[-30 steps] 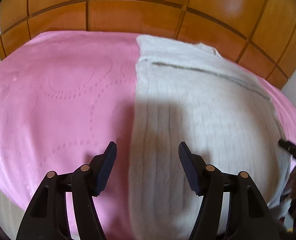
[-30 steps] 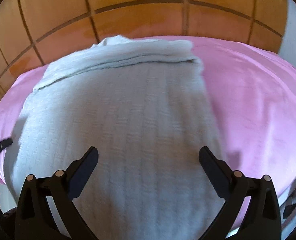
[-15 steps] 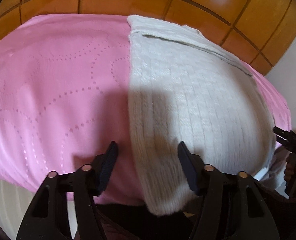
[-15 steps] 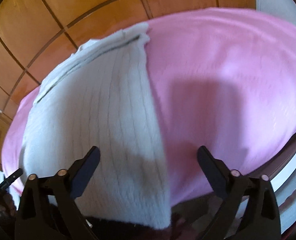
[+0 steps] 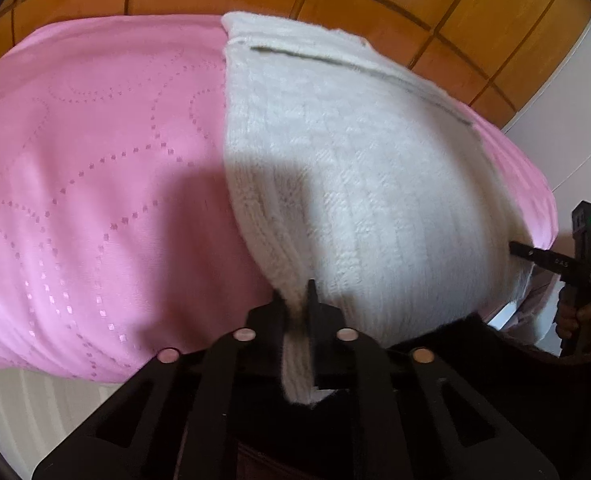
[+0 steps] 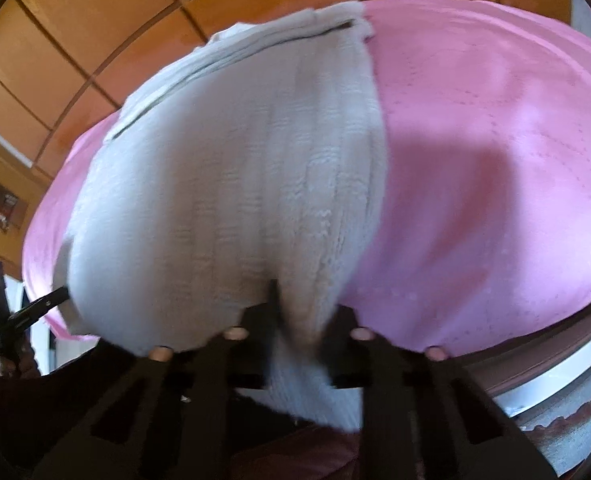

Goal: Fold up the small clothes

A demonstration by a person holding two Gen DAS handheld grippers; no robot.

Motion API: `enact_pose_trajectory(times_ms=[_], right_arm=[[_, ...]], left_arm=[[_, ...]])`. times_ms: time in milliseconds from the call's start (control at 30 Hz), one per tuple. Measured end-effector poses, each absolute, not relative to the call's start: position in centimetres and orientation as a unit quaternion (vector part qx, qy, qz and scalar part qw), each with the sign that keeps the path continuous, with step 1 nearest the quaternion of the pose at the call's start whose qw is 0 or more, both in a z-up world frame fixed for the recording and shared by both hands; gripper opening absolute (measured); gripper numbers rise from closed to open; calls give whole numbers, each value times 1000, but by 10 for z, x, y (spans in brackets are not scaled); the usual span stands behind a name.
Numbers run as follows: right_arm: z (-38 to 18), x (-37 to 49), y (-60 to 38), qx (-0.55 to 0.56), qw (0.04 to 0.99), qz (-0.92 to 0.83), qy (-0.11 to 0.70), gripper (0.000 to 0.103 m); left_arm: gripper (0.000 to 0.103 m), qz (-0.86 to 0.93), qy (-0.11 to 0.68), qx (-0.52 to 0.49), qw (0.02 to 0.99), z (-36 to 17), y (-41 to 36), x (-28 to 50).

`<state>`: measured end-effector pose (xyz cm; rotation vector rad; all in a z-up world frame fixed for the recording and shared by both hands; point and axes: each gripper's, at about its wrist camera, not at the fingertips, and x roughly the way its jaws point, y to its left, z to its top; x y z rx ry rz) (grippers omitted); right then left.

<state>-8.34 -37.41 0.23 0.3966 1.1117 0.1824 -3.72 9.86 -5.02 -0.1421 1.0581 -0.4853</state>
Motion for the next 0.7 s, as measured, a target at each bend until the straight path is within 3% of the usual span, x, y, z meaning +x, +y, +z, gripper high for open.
enact_pose_trajectory(times_ms=[333,700], right_arm=[[47,-51,-379,285,831,152,453,12],[31,59,-422,358,825,68,432,11]], left_arm=[[6,-271,447,-165,836,0,104,-12],[5,-220,443,-217,841,3,90,105]])
